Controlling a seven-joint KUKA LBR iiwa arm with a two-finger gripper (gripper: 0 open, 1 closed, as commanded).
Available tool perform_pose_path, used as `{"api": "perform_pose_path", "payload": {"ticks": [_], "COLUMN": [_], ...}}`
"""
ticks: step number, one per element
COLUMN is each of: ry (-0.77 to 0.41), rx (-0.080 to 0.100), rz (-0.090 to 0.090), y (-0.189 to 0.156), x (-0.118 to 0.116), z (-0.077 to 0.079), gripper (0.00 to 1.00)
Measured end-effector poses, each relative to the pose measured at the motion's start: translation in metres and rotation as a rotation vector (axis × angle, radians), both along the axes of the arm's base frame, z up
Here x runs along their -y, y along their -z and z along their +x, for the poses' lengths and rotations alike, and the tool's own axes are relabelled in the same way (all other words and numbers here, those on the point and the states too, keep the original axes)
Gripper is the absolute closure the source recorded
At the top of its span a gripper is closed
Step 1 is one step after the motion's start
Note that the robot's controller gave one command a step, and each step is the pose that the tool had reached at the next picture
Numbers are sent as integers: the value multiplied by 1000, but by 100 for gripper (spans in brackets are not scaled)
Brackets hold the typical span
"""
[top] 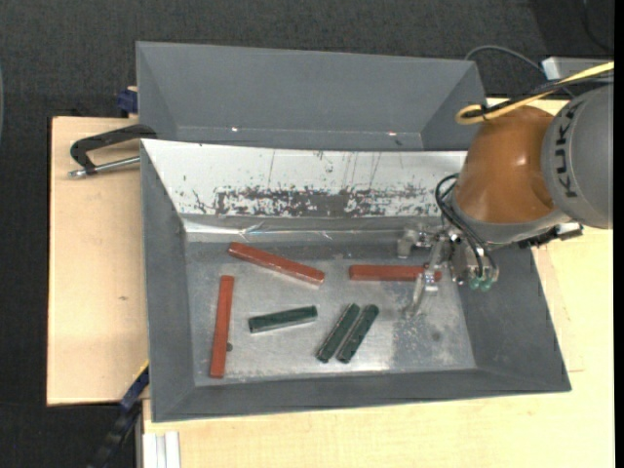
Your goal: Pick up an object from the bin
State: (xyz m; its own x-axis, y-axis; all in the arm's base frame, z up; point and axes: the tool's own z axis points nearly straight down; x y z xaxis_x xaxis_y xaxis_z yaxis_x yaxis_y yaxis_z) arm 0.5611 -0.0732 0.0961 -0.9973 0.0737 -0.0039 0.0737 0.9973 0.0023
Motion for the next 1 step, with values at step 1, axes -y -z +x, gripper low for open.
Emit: {"api": "perform_pose_path", "payload": {"ticks": [1], "ry": [72], "rx": [-2], "rz": [0], "y": [25], "x": [-25], "z": [4], "gripper": [100]}}
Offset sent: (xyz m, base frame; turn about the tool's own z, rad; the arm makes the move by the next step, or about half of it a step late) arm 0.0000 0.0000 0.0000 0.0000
